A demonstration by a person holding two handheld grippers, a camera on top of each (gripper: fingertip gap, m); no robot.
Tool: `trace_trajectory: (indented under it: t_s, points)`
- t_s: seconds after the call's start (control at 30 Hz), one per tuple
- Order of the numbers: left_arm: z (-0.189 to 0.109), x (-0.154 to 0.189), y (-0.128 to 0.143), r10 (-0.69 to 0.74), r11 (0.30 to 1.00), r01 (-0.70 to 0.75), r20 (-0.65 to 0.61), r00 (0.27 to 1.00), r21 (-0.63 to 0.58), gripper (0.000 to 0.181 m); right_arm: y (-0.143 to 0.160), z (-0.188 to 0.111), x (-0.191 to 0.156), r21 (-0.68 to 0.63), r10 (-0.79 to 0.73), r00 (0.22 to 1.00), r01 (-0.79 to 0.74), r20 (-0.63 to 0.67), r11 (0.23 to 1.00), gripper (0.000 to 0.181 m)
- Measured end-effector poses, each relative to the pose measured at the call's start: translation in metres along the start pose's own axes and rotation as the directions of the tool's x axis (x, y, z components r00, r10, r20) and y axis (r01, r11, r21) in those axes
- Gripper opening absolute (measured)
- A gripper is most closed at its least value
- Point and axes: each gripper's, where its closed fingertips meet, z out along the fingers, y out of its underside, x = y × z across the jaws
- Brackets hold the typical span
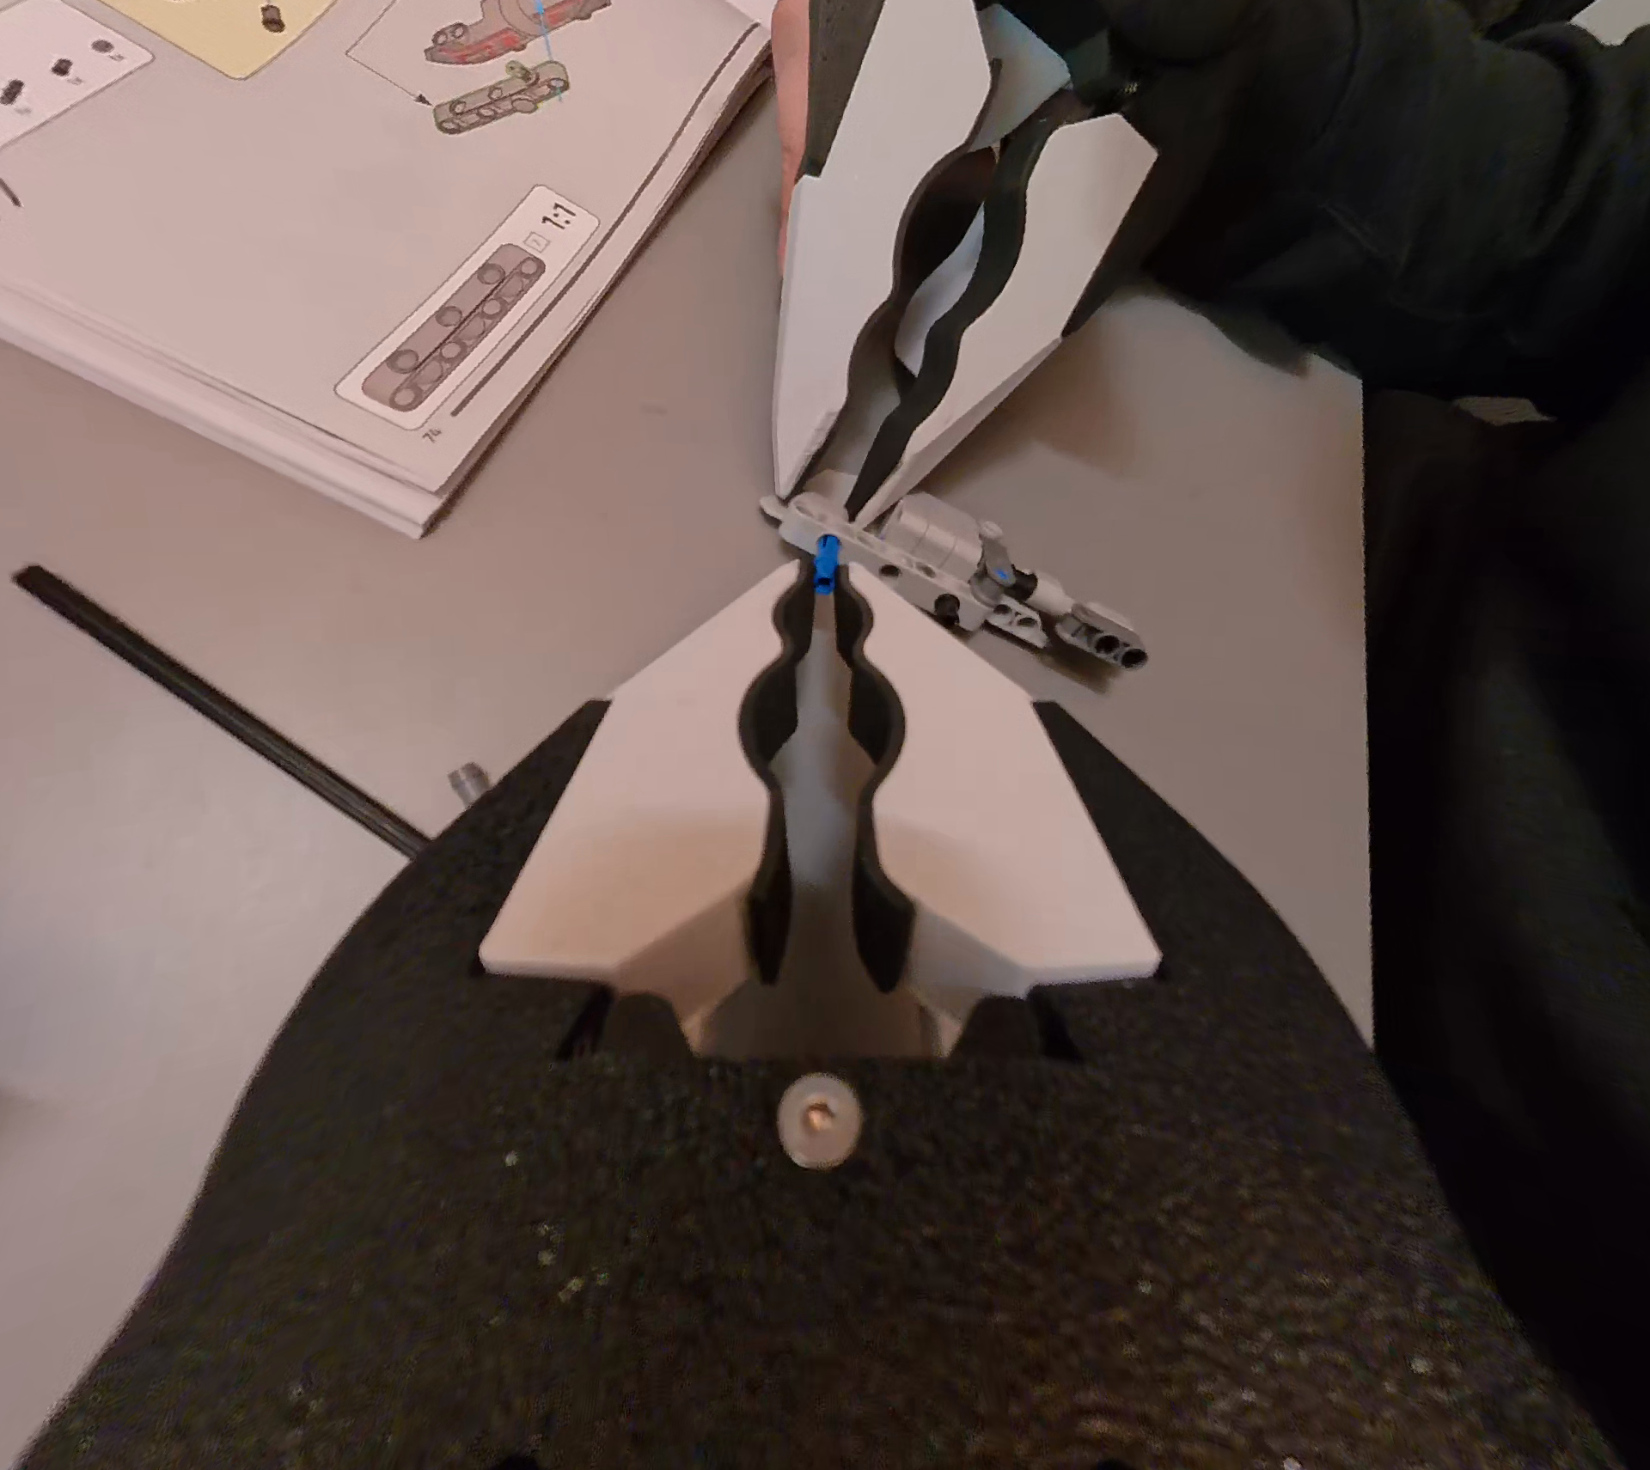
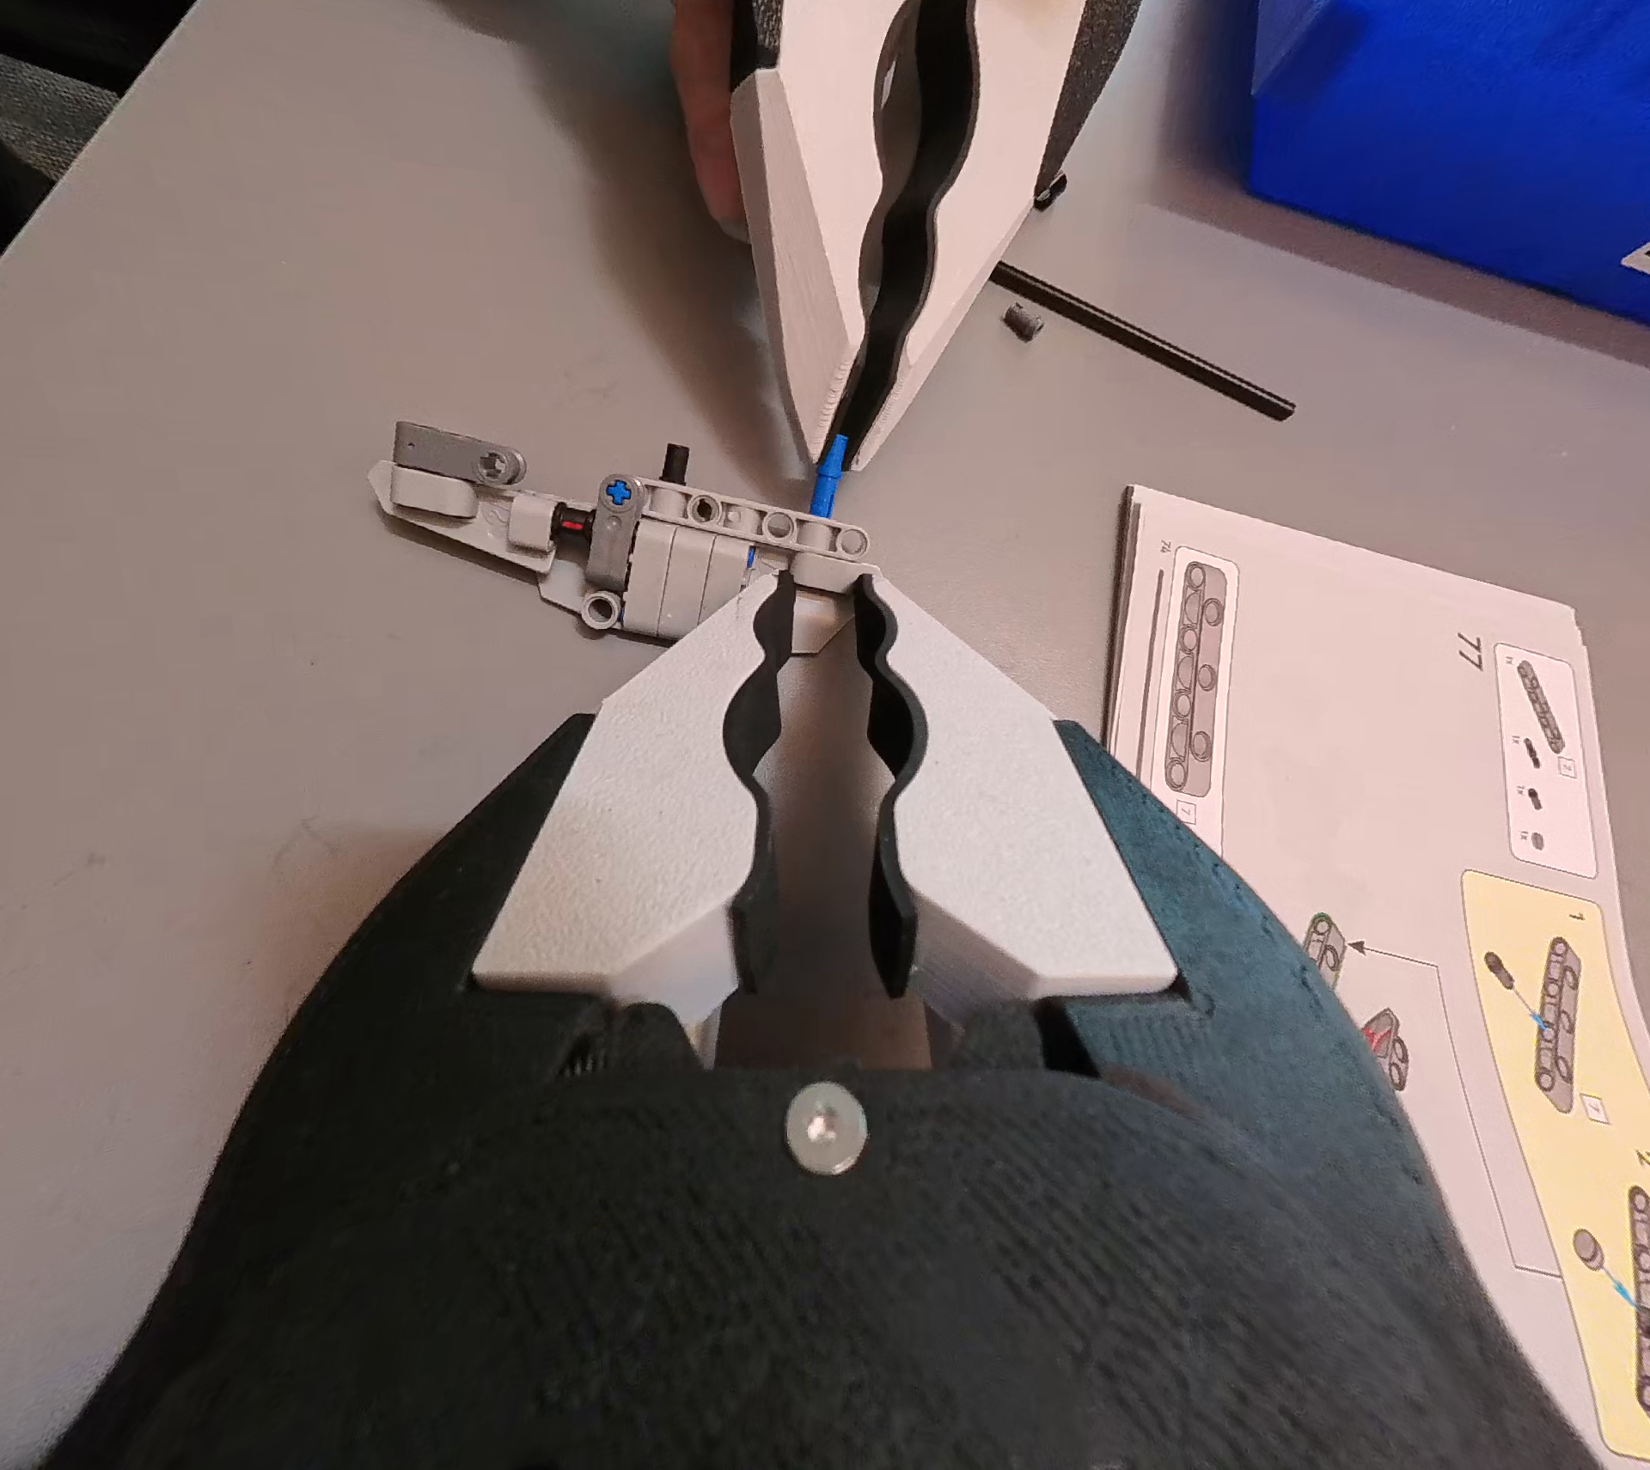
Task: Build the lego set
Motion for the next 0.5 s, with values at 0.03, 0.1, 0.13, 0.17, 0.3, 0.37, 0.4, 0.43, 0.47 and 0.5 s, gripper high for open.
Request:
trace_trajectory:
  t_s: [0.03,0.1,0.13,0.17,0.3,0.37,0.4,0.43,0.47,0.5]
  points:
    - [0.0002,-0.0003,0.0001,0.02,1.0,-0.02,0.003,1.0,-0.005,0.002,0.0,0.0,0.0,0.0,0.0,1.0,0.0,0.0,1.0,0.013]
    - [0.002,-0.001,0.0002,0.037,0.999,-0.037,0.004,0.999,-0.02,0.002,-0.0001,0.0,0.0,0.0,-0.003,1.0,0.003,-0.003,1.0,0.013]
    - [0.002,-0.001,0.0001,0.04,0.999,-0.04,0.001,0.999,-0.02,0.002,-0.0001,0.0001,0.0,-0.001,-0.004,1.0,0.004,-0.004,1.0,0.013]
    - [0.0021,-0.0011,0.0002,0.032,0.999,-0.032,-0.005,0.999,-0.021,0.002,-0.0001,0.0001,0.0,-0.001,-0.005,1.0,0.005,-0.004,1.0,0.013]
    - [0.0025,-0.0014,0.0006,0.003,1.0,-0.004,-0.029,1.0,-0.028,0.002,-0.0003,0.0002,0.0001,-0.002,-0.002,1.0,0.002,-0.002,1.0,0.013]
    - [0.0027,-0.001,0.0011,-0.027,0.999,0.025,-0.051,0.998,-0.03,0.001,-0.0003,0.0003,0.0001,-0.002,-0.002,1.0,0.002,-0.003,1.0,0.013]
    - [0.0027,-0.0007,0.0014,-0.063,0.998,0.061,-0.072,0.995,-0.033,0.001,-0.0003,0.0003,0.0001,-0.002,-0.002,1.0,0.002,-0.002,1.0,0.013]
    - [0.0028,-0.0006,0.0013,-0.096,0.995,0.093,-0.093,0.991,-0.035,0.001,-0.0003,0.0003,0.0001,-0.002,-0.002,1.0,0.002,-0.003,1.0,0.013]
    - [0.003,-0.0005,0.0015,-0.104,0.994,0.101,-0.101,0.989,-0.037,0.001,-0.0002,0.0004,0.0002,-0.002,-0.002,1.0,0.002,-0.003,1.0,0.013]
    - [0.003,-0.0006,0.0016,-0.107,0.994,0.103,-0.101,0.989,-0.038,0.001,-0.0003,0.0004,0.0002,-0.002,-0.001,1.0,0.001,-0.002,1.0,0.013]
